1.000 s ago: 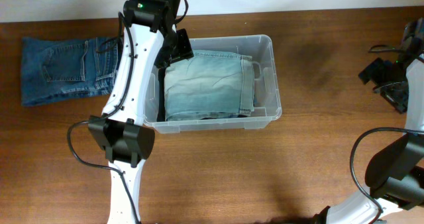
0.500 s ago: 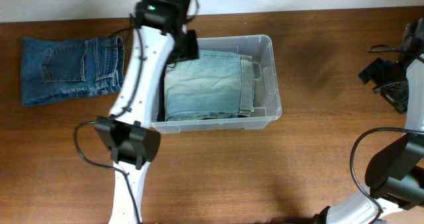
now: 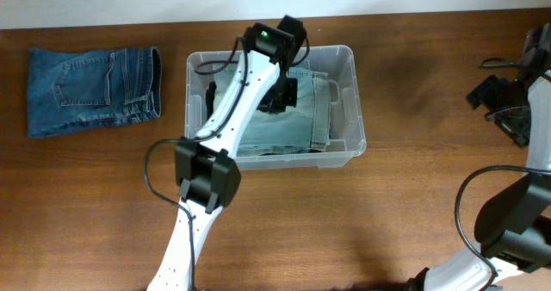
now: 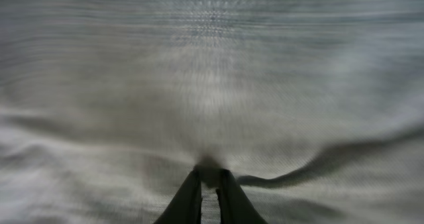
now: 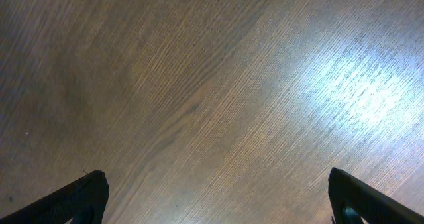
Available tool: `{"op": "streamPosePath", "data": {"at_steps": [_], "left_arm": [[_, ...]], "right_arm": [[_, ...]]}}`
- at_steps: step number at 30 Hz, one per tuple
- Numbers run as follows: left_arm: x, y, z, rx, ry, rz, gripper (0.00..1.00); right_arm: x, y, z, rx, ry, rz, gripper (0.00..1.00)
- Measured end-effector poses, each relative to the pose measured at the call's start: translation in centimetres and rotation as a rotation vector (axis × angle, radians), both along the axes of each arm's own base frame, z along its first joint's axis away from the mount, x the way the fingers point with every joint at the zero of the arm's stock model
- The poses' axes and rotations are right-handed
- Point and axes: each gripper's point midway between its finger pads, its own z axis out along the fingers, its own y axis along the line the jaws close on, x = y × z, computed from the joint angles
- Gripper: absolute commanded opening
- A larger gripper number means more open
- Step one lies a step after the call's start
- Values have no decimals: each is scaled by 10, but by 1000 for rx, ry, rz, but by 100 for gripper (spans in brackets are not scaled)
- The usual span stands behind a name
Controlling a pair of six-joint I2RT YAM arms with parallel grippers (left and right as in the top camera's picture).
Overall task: Pack container
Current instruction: 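Release the denim and press it flat with the left gripper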
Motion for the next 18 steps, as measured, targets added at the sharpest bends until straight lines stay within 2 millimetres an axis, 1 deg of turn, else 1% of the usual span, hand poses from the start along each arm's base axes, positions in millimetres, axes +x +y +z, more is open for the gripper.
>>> {"op": "streamPosePath", "data": {"at_steps": [1, 3, 8, 10, 14, 16, 17, 18], "left_arm": [[0, 0, -6, 5, 10, 0, 11], [0, -1, -8, 5, 10, -2, 11], [7, -6, -7, -11, -20, -4, 10], [11, -9, -3, -23, -41, -4, 10], [26, -18, 15, -73, -122, -12, 10], [35, -25, 29, -112, -176, -17, 10], [43, -31, 40, -144, -219, -19, 10], [46, -34, 45, -163, -241, -21, 10]], "right_arm": [[0, 0, 0, 0, 0, 0, 98], [0, 0, 0, 0, 0, 0, 98], [0, 0, 0, 0, 0, 0, 98], [0, 0, 0, 0, 0, 0, 98], [0, 0, 0, 0, 0, 0, 98], [0, 0, 0, 0, 0, 0, 98], [0, 0, 0, 0, 0, 0, 98], [0, 0, 0, 0, 0, 0, 98]]}}
